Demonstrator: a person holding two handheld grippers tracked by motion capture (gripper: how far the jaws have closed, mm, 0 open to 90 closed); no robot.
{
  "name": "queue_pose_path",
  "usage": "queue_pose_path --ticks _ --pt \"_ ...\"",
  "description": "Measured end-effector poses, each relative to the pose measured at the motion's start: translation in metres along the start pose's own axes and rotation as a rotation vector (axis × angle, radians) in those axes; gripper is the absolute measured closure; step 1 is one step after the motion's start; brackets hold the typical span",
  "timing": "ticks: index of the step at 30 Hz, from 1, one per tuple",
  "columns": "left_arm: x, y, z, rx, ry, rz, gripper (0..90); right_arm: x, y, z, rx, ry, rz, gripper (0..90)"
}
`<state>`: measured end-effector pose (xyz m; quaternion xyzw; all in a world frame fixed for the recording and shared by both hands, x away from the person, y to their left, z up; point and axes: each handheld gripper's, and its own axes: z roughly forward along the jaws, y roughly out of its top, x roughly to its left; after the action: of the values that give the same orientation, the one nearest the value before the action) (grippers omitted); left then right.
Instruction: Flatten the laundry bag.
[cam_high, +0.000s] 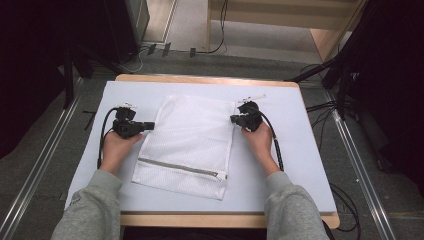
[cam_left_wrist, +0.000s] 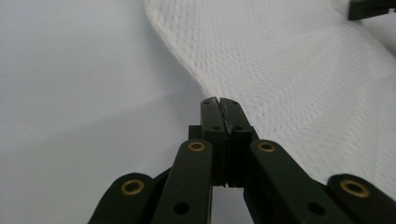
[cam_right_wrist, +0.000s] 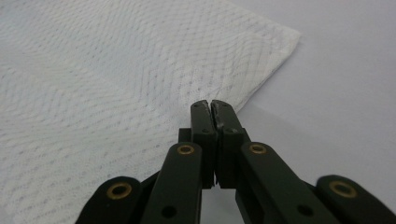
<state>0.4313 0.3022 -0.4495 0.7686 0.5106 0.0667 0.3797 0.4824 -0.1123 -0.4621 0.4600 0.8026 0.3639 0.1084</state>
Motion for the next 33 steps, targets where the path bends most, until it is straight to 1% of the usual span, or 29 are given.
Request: queue_pose_path --ticks 3,4,5,6,7,9,10,13,16,17,18,20,22,23,24,26,27,29,30,33 --pt "0.005 0.001 0.005 0.008 0.006 -0.019 90.0 0.003 0.0 -0.001 0.003 -0.002 -0.012 88.3" --pt "0.005 0.001 0.005 0.015 0.003 -0.015 89.7 0.004 -0.001 -0.002 -0.002 -0.002 -0.013 86.5" --pt "0.005 0.002 0.004 0.017 0.002 -0.009 87.8 0.004 -0.001 -0.004 -0.007 -0.006 -0.02 83.3" --pt "0.005 0.002 0.003 0.018 -0.002 -0.007 85.1 0.005 -0.001 -0.007 -0.011 -0.01 -0.014 79.2" --pt "0.004 0.002 0.001 0.013 -0.003 -0.009 82.7 0.004 -0.002 -0.01 -0.017 -0.007 -0.011 76.8" --pt "0.001 0.003 -0.005 0.021 -0.008 0.003 77.4 0.005 -0.005 -0.02 -0.047 -0.001 -0.006 72.4" --pt "0.0 0.002 -0.008 0.026 -0.012 0.008 75.0 0.007 -0.007 -0.024 -0.051 0.001 -0.004 71.1" --pt "-0.006 -0.002 -0.017 0.032 -0.013 0.036 70.9 0.013 -0.015 -0.037 -0.065 0.007 -0.02 70.7" --pt "-0.01 -0.009 -0.023 0.028 -0.022 0.035 67.1 0.019 -0.023 -0.048 -0.078 0.019 -0.03 69.4" --pt "-0.011 -0.013 -0.025 0.032 -0.024 0.033 66.2 0.023 -0.027 -0.052 -0.079 0.03 -0.019 69.0" --pt "-0.013 -0.016 -0.026 0.039 -0.022 0.032 65.4 0.026 -0.031 -0.054 -0.085 0.04 -0.02 68.8" --pt "-0.016 -0.02 -0.028 0.048 -0.021 0.047 63.6 0.033 -0.038 -0.058 -0.08 0.053 -0.03 67.8" --pt "-0.017 -0.026 -0.032 0.041 -0.021 0.039 62.7 0.04 -0.044 -0.061 -0.077 0.059 -0.046 66.9" --pt "-0.017 -0.029 -0.033 0.035 -0.027 0.032 62.2 0.044 -0.049 -0.063 -0.074 0.065 -0.056 65.9" --pt "-0.016 -0.031 -0.033 0.04 -0.031 0.029 61.7 0.047 -0.052 -0.064 -0.07 0.07 -0.059 64.9" --pt "-0.016 -0.035 -0.033 0.045 -0.024 0.023 60.8 0.054 -0.059 -0.065 -0.061 0.076 -0.064 63.1" --pt "-0.016 -0.037 -0.033 0.052 -0.02 0.02 60.9 0.057 -0.062 -0.065 -0.057 0.08 -0.064 62.4" --pt "-0.017 -0.04 -0.033 0.051 -0.029 0.013 60.8 0.063 -0.069 -0.065 -0.047 0.093 -0.063 60.9" --pt "-0.018 -0.04 -0.032 0.057 -0.03 0.013 61.0 0.065 -0.071 -0.064 -0.037 0.097 -0.063 60.4" --pt "-0.02 -0.041 -0.027 0.082 -0.027 0.024 62.8 0.07 -0.075 -0.059 -0.009 0.092 -0.067 59.9"
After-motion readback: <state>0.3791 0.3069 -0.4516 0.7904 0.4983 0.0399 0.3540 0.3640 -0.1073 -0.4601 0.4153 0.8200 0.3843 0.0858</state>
